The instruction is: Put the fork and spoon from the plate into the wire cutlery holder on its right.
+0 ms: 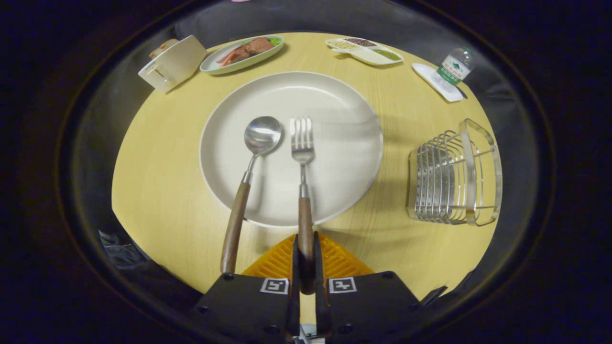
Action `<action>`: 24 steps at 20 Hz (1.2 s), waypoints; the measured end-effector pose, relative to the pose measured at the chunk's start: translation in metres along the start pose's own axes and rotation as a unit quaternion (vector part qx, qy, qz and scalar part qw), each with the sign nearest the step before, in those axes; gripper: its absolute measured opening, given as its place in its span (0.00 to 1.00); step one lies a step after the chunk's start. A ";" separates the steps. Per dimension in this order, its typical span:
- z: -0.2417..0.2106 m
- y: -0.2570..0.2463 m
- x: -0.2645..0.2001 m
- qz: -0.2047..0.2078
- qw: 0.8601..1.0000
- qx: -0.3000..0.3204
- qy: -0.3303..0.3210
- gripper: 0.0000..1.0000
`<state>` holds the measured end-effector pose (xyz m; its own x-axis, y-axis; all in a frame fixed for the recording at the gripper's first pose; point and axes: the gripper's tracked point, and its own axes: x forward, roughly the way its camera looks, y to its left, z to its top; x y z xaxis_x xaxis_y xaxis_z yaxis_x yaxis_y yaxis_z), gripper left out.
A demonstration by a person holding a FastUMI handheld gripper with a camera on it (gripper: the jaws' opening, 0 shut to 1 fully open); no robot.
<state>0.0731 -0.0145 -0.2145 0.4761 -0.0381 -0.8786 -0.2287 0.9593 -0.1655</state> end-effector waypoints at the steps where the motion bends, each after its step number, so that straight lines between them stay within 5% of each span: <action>1: 0.000 -0.003 -0.001 -0.007 1.000 0.004 0.000 0.15; 16: -0.002 -0.034 -0.096 0.012 0.998 0.056 -0.032 0.04; 24: -0.018 -0.128 -0.153 -0.067 0.997 0.045 0.001 0.04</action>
<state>0.0140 -0.1368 -0.0669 0.4956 -0.1671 -0.8523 -0.0860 0.9671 -0.2396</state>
